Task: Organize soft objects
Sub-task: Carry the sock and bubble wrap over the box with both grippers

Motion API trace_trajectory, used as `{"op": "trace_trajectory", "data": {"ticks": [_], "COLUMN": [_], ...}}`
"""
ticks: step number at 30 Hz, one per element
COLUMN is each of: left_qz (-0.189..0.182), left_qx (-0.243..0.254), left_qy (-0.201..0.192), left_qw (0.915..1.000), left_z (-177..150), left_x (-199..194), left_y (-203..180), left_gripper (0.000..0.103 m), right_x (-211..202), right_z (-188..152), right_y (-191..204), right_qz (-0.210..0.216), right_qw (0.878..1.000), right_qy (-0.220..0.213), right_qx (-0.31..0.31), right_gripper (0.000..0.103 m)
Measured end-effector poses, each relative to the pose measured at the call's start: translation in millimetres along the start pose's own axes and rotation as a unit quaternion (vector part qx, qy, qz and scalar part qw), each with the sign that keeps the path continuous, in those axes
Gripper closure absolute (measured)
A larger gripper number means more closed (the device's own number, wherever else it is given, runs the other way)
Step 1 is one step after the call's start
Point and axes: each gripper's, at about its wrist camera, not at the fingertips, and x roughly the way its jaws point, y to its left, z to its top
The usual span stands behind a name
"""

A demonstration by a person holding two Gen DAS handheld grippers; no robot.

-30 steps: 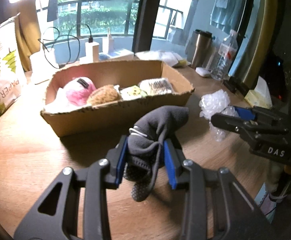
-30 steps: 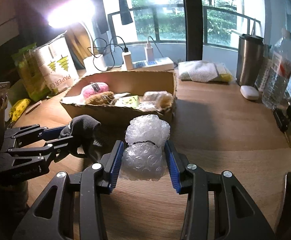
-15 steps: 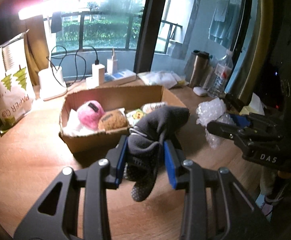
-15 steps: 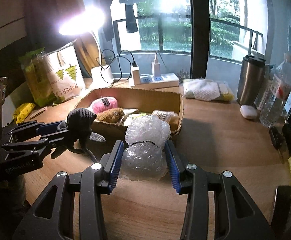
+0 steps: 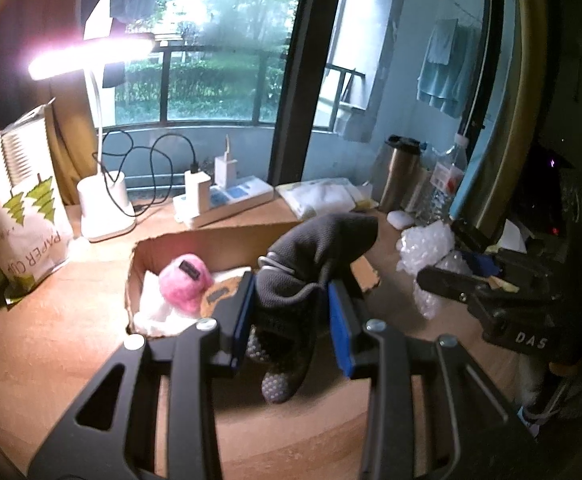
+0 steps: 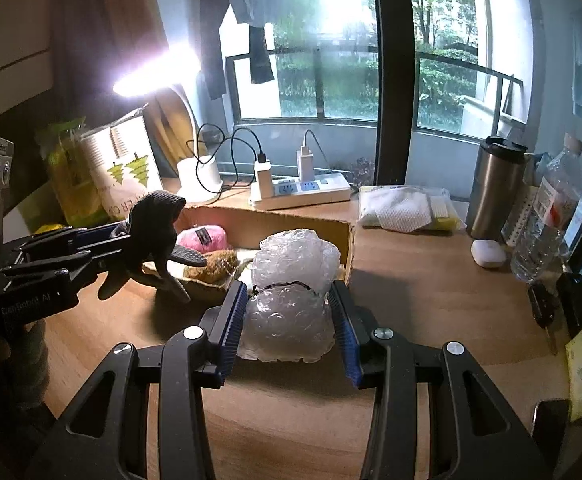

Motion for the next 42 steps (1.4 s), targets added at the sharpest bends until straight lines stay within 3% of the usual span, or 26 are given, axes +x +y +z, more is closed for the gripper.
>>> {"op": "trace_trajectory", "data": {"ticks": [16,36,40,42], "left_qz": [0.006,0.026,0.033,0.033], "left_qx": [-0.001,0.013,0.023,0.023], "left_qy": [-0.001,0.004,0.021,0.037], "left_qw": [1.0,0.9996,0.999,0.9985], "left_z": [21.7,40.8,37.2,34.5], "left_x": [31.0,93.6,117.3,129.0], "left_y": [-0.1,8.6,9.6,10.1], "left_gripper": [0.067,0.067,0.065,0.056], "right_x": [17.0,66.7,78.6,83.9], "right_z": [19.0,42.5,43.0,41.8], "right_y": [-15.4,-39.9,-43.2,-45.1], "right_qz": [0.011,0.019,0.02,0.02], "right_qw": [1.0,1.0,1.0,1.0], "right_qy": [-0.017,-0.015,-0.005,0.0], "right_qx": [0.006,0.02,0.022,0.024], "right_gripper": [0.058,0.058,0.058,0.058]}}
